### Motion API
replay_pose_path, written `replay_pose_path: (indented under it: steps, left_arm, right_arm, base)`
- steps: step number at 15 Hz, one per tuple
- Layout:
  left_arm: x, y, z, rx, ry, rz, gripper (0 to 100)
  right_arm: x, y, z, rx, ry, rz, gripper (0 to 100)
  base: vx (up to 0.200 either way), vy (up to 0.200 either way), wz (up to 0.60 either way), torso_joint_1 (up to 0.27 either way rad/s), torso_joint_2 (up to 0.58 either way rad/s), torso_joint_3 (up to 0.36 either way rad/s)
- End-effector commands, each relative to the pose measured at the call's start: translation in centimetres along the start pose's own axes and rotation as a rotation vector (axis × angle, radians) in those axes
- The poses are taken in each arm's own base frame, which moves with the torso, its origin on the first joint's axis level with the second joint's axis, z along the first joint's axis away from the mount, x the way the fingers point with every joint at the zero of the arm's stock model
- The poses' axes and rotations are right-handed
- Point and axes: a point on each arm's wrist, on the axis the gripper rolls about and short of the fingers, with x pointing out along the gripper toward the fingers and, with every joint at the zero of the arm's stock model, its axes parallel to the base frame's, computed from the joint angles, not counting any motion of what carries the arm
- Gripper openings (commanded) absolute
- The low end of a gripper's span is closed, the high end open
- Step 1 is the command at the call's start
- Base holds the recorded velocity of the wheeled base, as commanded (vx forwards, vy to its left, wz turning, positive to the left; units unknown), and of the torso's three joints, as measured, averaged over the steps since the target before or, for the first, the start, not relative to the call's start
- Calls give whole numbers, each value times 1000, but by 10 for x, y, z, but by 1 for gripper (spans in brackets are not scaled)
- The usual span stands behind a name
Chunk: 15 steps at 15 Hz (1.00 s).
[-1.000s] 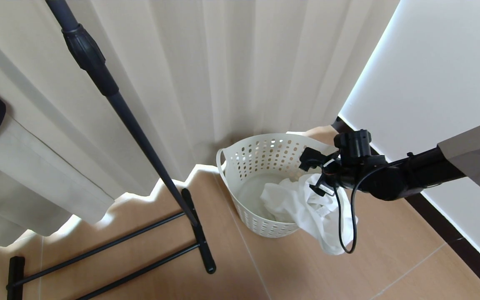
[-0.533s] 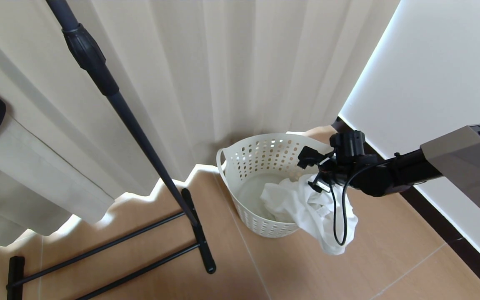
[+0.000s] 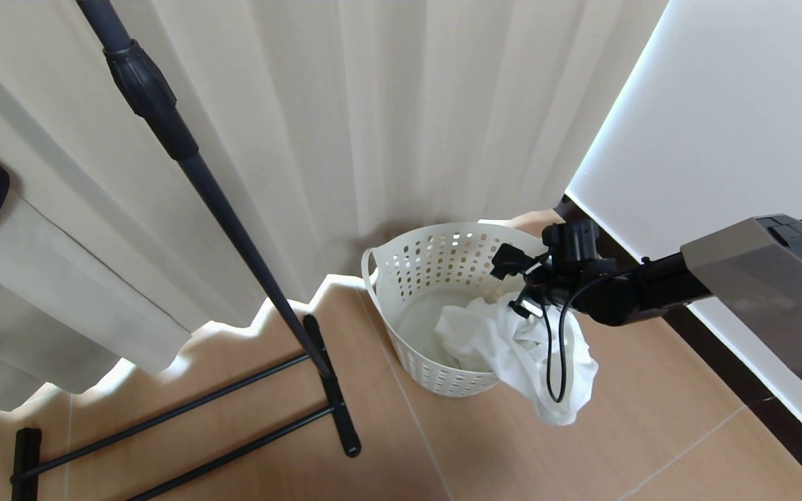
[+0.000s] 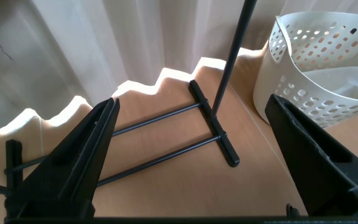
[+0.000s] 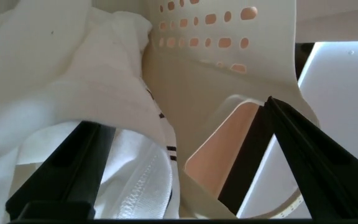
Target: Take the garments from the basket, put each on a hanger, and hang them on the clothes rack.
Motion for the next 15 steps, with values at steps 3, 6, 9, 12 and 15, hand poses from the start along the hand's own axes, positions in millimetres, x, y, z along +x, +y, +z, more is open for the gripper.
replay_pose_path:
  steps: [3,6,9,12,15]
  left_arm:
    - [0,0,0,0,1,1,100]
    - [0,0,0,0,1,1,100]
    - [0,0,0,0,1,1,100]
    - [0,0,0,0,1,-1,100]
    - [0,0,0,0,1,1,100]
  right_arm:
    - [-2,-1,1,59,-13,6,0]
    - [-24,-12,7,187,-82,-48,0]
    - [-72,-27,9,244,-176,-88,0]
    - [-136,-28,8,341,-267,-80,0]
    - [-193,-29,2,440,-343,-86,0]
  base:
    - [0,0,0,0,0,0]
    - [0,0,0,0,0,0]
    - [0,0,0,0,0,0]
    - [0,0,0,0,0,0]
    - [0,0,0,0,0,0]
